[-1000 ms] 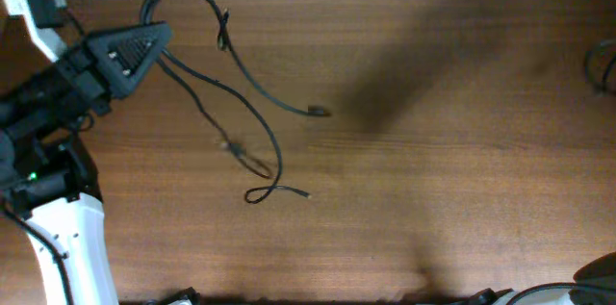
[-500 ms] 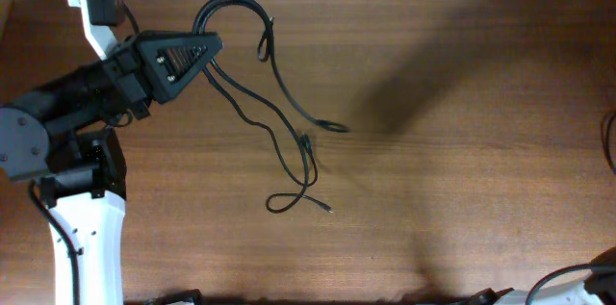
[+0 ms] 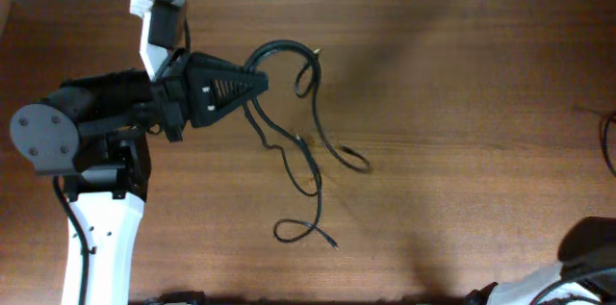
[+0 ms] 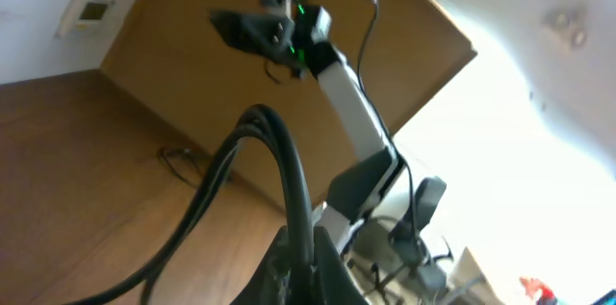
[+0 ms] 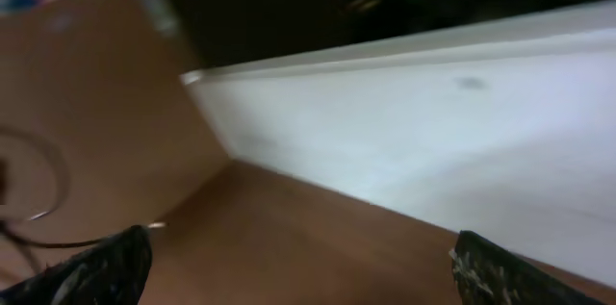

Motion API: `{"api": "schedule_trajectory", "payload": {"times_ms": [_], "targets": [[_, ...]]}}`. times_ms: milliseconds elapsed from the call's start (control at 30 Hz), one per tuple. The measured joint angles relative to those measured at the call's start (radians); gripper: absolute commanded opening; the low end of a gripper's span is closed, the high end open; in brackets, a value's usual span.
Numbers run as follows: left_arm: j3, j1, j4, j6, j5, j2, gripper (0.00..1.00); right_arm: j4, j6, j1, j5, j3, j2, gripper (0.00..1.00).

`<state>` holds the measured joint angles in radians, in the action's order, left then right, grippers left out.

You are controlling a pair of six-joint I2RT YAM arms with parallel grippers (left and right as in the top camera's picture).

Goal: Untangle cables

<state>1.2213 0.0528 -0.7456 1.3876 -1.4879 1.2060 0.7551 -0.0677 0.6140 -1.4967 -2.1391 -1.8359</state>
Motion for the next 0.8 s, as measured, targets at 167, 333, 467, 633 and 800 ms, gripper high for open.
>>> {"api": "schedule_trajectory", "payload": {"times_ms": [167, 333, 467, 633, 800], "targets": [[0.0, 0.0, -0.001, -0.15, -0.052, 0.011, 0.04, 0.0, 0.0, -0.301, -0.025, 0.0, 0.065, 0.99], [0.002, 0.024, 0.072, -0.199, 0.024, 0.121, 0.09, -0.014, 0.0, -0.505, -0.033, 0.0, 0.077, 0.99], [0.002, 0.025, 0.092, -0.19, 0.129, 0.163, 0.11, -0.024, -0.016, -0.6, -0.034, 0.0, 0.077, 0.99], [0.015, 0.025, 0.023, -0.083, 0.274, 0.162, 0.08, -0.017, -0.085, -0.707, 0.004, 0.0, 0.077, 0.99], [0.111, 0.022, 0.022, -0.032, 0.322, 0.162, 0.05, 0.143, -0.216, -0.801, 0.077, -0.001, 0.052, 0.99]]}}
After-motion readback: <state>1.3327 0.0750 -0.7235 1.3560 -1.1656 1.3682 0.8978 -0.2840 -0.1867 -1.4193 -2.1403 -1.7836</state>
